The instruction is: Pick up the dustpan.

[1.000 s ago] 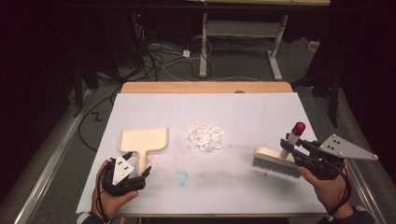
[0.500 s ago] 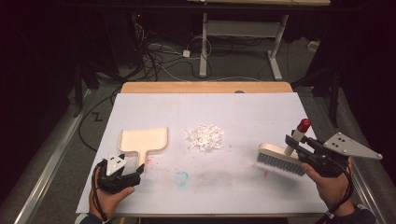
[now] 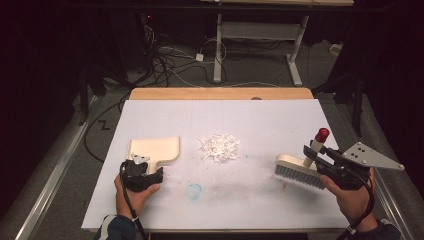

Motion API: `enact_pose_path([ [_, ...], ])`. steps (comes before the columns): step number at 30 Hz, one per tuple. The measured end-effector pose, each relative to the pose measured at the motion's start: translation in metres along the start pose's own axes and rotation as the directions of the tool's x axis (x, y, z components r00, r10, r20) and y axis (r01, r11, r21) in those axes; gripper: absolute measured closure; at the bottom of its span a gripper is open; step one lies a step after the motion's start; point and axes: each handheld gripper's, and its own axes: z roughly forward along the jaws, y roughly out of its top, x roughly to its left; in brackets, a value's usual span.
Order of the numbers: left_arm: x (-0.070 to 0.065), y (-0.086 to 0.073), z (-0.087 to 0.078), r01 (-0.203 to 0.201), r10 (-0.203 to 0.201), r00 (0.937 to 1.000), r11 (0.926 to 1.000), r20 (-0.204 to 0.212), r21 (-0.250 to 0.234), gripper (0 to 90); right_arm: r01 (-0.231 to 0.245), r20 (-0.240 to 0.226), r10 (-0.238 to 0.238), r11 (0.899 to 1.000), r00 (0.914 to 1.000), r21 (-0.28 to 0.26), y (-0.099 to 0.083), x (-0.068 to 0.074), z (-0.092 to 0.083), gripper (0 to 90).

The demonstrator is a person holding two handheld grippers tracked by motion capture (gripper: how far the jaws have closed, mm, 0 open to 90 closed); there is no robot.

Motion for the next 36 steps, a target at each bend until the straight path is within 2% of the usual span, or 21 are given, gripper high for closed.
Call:
enact_pose_path([
  [1, 0.000, 0.002, 0.001, -0.002, 0.002, 1.0000, 1.0000, 0.005, -0.001, 29.1, 0.004, -0.004, -0.004, 1.000, 1.0000, -0.002, 0.000, 0.000, 0.000, 70.5],
  [4, 0.004, 0.006, 0.003, -0.063, 0.063, 0.9966, 0.9980, 0.053, 0.006, 41.8, 0.005, -0.009, -0.005, 1.000, 1.0000, 0.005, 0.000, 0.001, 0.000, 70.5],
  [5, 0.006, 0.007, 0.003, -0.064, 0.063, 0.9961, 0.9979, 0.061, 0.009, 45.1, 0.006, -0.008, -0.006, 1.000, 0.9999, 0.004, 0.000, 0.001, -0.001, 70.5],
  [9, 0.011, 0.011, 0.004, -0.092, 0.091, 0.9941, 0.9953, 0.060, 0.029, 61.1, 0.006, -0.014, -0.006, 1.000, 0.9999, -0.001, 0.001, 0.001, -0.003, 70.5],
  [13, 0.013, 0.014, 0.004, -0.125, 0.121, 0.9898, 0.9911, 0.075, 0.047, 62.7, 0.000, -0.018, 0.000, 1.000, 0.9998, -0.004, 0.000, 0.000, -0.003, 70.5],
  [15, 0.015, 0.015, 0.004, -0.127, 0.123, 0.9885, 0.9907, 0.089, 0.048, 62.8, -0.002, -0.017, 0.002, 1.000, 0.9999, -0.004, -0.001, 0.000, -0.002, 70.6],
  [20, 0.018, 0.019, -0.003, -0.176, 0.169, 0.9816, 0.9816, 0.088, 0.074, 63.0, -0.007, -0.010, 0.007, 1.000, 0.9999, -0.001, -0.001, -0.001, 0.000, 70.5],
  [24, 0.020, 0.023, -0.016, -0.228, 0.213, 0.9691, 0.9664, 0.124, 0.119, 63.0, -0.007, -0.004, 0.007, 1.000, 1.0000, 0.002, -0.002, -0.003, 0.003, 70.6],
  [28, 0.016, 0.024, -0.034, -0.317, 0.297, 0.9443, 0.9371, 0.142, 0.147, 63.0, -0.018, 0.001, 0.018, 1.000, 0.9998, -0.001, -0.001, -0.003, 0.009, 70.5],
  [31, 0.012, 0.022, -0.045, -0.358, 0.335, 0.9285, 0.9211, 0.161, 0.152, 63.0, -0.017, 0.005, 0.017, 1.000, 0.9998, -0.005, 0.001, -0.004, 0.017, 70.6],
  [36, 0.010, 0.018, -0.058, -0.394, 0.365, 0.9103, 0.9084, 0.195, 0.139, 63.0, -0.033, 0.021, 0.033, 0.999, 0.9992, -0.005, 0.005, -0.009, 0.030, 70.6],
])
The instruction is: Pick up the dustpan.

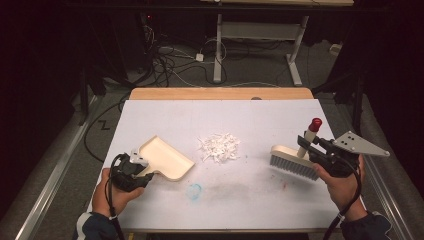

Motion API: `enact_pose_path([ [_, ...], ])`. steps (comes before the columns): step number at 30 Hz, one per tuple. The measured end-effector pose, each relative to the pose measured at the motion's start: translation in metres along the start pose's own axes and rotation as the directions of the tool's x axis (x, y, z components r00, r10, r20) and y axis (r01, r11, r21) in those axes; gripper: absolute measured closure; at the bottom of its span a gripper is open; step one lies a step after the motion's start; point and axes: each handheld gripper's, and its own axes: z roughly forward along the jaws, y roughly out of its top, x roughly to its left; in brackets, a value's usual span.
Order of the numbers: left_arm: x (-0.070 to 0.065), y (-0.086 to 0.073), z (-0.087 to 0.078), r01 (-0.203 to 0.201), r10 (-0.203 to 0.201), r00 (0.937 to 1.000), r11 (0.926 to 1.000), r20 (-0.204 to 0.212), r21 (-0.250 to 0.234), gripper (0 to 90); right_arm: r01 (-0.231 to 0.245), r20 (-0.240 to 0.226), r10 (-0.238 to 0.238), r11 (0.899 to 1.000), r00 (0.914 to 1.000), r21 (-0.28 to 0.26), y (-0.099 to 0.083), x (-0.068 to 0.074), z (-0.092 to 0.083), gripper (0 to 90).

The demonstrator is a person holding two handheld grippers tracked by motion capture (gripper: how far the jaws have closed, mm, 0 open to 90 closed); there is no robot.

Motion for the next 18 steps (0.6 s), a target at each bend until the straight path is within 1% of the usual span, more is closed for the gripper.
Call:
enact_pose_path([
  [4, -0.004, -0.001, -0.006, -0.029, 0.029, 0.9995, 0.9996, 0.012, 0.004, 63.0, -0.004, 0.012, 0.005, 1.000, 0.9999, -0.006, 0.005, -0.002, 0.008, 70.6],
  [7, -0.008, 0.000, -0.008, -0.046, 0.046, 0.9987, 0.9989, 0.022, 0.002, 63.0, -0.008, 0.009, 0.009, 1.000, 0.9999, -0.010, 0.008, -0.003, 0.014, 70.6],
  [8, -0.009, 0.001, -0.008, -0.052, 0.052, 0.9983, 0.9986, 0.026, 0.004, 63.0, -0.016, 0.013, 0.016, 1.000, 0.9998, -0.012, 0.010, -0.002, 0.016, 70.6],
  [9, -0.011, 0.001, -0.007, -0.058, 0.058, 0.9980, 0.9983, 0.026, 0.003, 63.0, -0.007, 0.013, 0.007, 1.000, 0.9999, -0.013, 0.011, -0.003, 0.019, 70.6],
  [13, -0.017, 0.004, -0.005, -0.087, 0.087, 0.9954, 0.9960, 0.041, 0.017, 63.0, -0.012, 0.013, 0.012, 1.000, 0.9998, -0.010, 0.015, 0.000, 0.027, 70.6],
  [16, -0.020, 0.005, -0.002, -0.101, 0.099, 0.9937, 0.9946, 0.053, 0.026, 63.0, -0.012, 0.009, 0.012, 1.000, 0.9999, -0.004, 0.017, 0.003, 0.032, 70.6],
  [18, -0.021, 0.005, 0.000, -0.104, 0.102, 0.9933, 0.9942, 0.053, 0.028, 62.9, -0.012, 0.005, 0.012, 1.000, 0.9999, -0.002, 0.017, 0.003, 0.034, 70.6],
])
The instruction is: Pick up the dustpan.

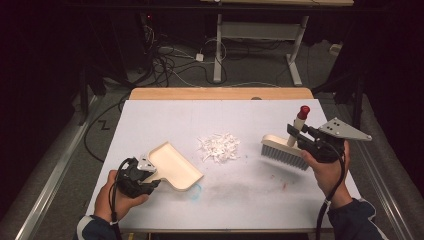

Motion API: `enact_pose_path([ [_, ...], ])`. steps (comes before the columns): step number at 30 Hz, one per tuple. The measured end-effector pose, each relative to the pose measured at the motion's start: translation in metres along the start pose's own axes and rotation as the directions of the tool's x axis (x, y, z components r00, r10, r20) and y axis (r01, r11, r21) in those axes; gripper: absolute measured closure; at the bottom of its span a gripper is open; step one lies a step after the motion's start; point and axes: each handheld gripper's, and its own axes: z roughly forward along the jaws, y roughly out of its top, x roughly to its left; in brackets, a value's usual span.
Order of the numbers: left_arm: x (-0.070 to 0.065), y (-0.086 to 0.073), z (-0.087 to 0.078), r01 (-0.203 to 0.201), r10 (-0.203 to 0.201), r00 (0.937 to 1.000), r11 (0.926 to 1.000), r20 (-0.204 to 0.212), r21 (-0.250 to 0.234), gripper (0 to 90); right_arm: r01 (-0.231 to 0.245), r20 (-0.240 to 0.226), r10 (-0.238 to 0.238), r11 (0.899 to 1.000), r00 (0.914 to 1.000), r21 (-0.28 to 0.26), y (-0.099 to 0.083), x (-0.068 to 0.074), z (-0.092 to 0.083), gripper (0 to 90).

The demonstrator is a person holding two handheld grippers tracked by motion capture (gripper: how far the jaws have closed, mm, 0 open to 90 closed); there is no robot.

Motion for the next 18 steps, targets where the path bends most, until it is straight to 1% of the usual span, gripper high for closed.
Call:
enact_pose_path([
  [5, -0.002, 0.002, 0.001, -0.010, 0.010, 0.9999, 0.9999, 0.008, -0.002, 62.9, 0.004, -0.006, -0.004, 1.000, 1.0000, 0.000, 0.002, 0.003, 0.004, 70.6],
  [6, -0.002, 0.002, 0.001, -0.013, 0.013, 0.9999, 0.9999, 0.011, 0.000, 62.9, -0.002, -0.006, 0.002, 1.000, 1.0000, 0.003, 0.003, 0.004, 0.004, 70.6],
  [9, -0.003, 0.004, 0.001, -0.022, 0.022, 0.9995, 0.9998, 0.021, 0.003, 62.9, -0.003, -0.007, 0.003, 1.000, 1.0000, -0.001, 0.007, 0.003, 0.010, 70.6],
  [13, -0.003, 0.006, 0.002, -0.026, 0.026, 0.9993, 0.9996, 0.028, 0.006, 62.9, -0.003, 0.005, 0.003, 1.000, 1.0000, 0.010, 0.013, 0.004, 0.025, 70.6],
  [16, -0.003, 0.007, 0.003, -0.025, 0.025, 0.9992, 0.9997, 0.031, 0.002, 62.9, 0.014, 0.014, -0.014, 1.000, 0.9998, 0.028, 0.017, 0.004, 0.038, 70.6],
  [17, -0.003, 0.007, 0.003, -0.025, 0.025, 0.9992, 0.9997, 0.031, 0.002, 62.9, 0.027, 0.015, -0.028, 0.999, 0.9995, 0.037, 0.018, 0.004, 0.043, 70.7],
  [18, -0.003, 0.008, 0.005, -0.021, 0.020, 0.9992, 0.9998, 0.033, 0.002, 62.9, 0.024, 0.027, -0.025, 0.999, 0.9993, 0.042, 0.019, 0.003, 0.048, 70.7],
])
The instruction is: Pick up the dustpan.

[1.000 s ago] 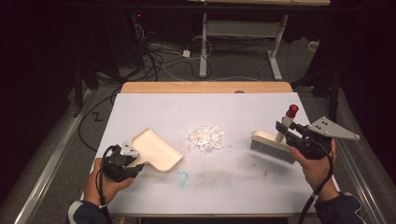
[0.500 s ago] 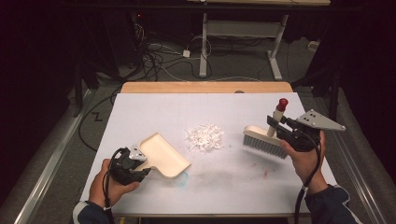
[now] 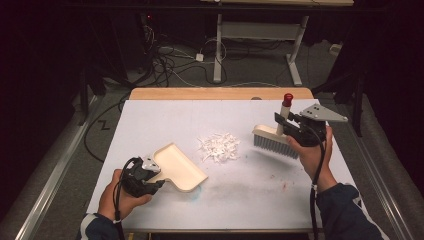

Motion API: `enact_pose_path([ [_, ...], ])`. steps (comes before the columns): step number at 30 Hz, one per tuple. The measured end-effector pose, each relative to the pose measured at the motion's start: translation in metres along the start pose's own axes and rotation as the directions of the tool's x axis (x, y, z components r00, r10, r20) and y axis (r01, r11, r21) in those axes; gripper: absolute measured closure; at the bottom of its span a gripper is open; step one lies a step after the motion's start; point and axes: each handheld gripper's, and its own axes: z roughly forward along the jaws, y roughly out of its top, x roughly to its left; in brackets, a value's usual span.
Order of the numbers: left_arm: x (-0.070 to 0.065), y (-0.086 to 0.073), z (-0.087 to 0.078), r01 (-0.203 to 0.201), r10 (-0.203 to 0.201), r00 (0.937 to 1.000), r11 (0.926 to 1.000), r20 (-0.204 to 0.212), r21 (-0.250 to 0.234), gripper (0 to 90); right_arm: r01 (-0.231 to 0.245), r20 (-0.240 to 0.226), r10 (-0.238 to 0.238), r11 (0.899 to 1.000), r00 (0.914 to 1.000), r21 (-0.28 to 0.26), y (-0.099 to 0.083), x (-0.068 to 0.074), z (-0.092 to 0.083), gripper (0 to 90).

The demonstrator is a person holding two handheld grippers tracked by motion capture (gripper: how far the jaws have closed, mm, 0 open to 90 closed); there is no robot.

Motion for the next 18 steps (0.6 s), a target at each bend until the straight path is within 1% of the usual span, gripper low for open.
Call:
enact_pose_path([
  [2, 0.000, 0.000, 0.001, 0.000, 0.000, 1.0000, 1.0000, 0.002, -0.001, 62.9, -0.010, 0.003, 0.010, 1.000, 0.9999, 0.008, 0.002, -0.003, 0.009, 70.7],
  [3, 0.000, 0.000, 0.001, 0.000, 0.000, 1.0000, 1.0000, 0.002, -0.001, 62.9, -0.010, 0.003, 0.010, 1.000, 0.9999, 0.008, 0.002, -0.003, 0.009, 70.7],
  [4, 0.000, 0.000, 0.001, -0.002, 0.002, 1.0000, 1.0000, 0.002, -0.001, 62.9, -0.026, 0.017, 0.026, 1.000, 0.9995, 0.011, 0.003, -0.004, 0.017, 70.7],
  [8, 0.002, -0.001, 0.003, 0.001, -0.001, 1.0000, 0.9999, 0.009, -0.014, 62.9, -0.034, 0.028, 0.033, 0.999, 0.9991, 0.020, 0.005, -0.005, 0.032, 70.7],
  [13, 0.002, 0.000, 0.005, -0.004, 0.005, 0.9999, 1.0000, 0.012, -0.007, 62.8, -0.035, 0.046, 0.034, 0.999, 0.9983, 0.022, 0.008, -0.004, 0.046, 70.6],
  [17, 0.001, 0.002, 0.005, -0.010, 0.010, 0.9999, 0.9999, 0.010, -0.010, 62.9, -0.028, 0.047, 0.027, 0.999, 0.9985, 0.028, 0.010, -0.003, 0.056, 70.6],
  [18, 0.001, 0.003, 0.006, -0.011, 0.011, 0.9998, 0.9999, 0.015, -0.009, 62.9, -0.028, 0.047, 0.027, 0.999, 0.9985, 0.028, 0.010, -0.003, 0.056, 70.6],
])
